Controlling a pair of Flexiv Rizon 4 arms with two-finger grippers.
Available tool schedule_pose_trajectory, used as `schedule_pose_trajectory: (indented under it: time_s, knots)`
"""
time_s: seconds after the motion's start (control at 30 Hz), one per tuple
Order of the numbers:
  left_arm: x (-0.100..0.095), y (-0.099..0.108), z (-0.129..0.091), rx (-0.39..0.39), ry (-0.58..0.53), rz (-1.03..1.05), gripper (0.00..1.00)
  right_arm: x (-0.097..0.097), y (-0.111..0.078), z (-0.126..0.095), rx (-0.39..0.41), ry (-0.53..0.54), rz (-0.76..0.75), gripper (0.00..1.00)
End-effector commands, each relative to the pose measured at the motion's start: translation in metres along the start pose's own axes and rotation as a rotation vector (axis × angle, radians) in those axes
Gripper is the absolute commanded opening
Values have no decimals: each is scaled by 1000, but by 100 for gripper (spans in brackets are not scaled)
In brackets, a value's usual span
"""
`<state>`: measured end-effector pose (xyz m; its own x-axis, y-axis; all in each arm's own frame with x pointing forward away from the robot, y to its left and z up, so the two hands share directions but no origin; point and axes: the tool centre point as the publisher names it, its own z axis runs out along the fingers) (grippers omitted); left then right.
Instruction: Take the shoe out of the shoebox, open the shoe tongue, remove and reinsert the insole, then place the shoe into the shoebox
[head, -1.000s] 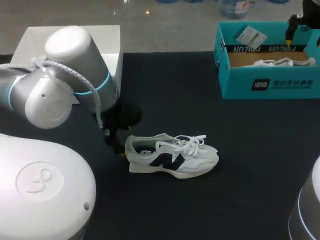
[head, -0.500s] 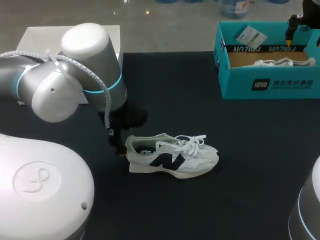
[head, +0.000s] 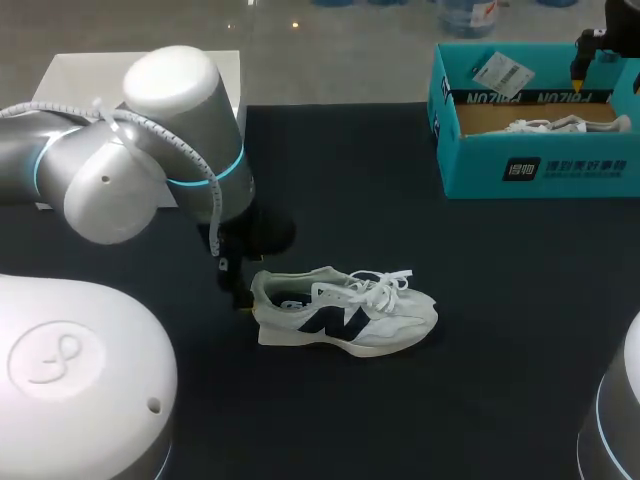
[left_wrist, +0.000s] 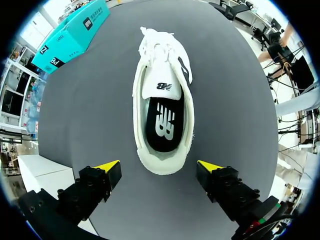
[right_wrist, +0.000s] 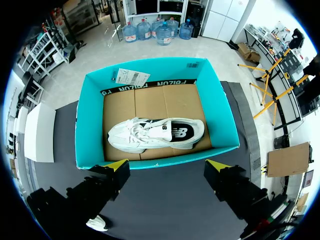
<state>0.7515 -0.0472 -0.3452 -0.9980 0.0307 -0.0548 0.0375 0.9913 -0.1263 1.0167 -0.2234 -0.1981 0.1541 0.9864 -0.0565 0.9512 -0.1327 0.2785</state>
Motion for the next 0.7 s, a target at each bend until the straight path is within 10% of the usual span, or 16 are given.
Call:
schedule_pose_trajectory:
  time_s: [0.03, 0.7]
  knots:
    - [0, 1, 0, 0, -1, 0, 100, 0, 0, 0, -1, 0, 0, 100]
    - [-1, 32, 5, 143, 62, -29, 100, 0, 0, 0, -1, 0, 0, 100]
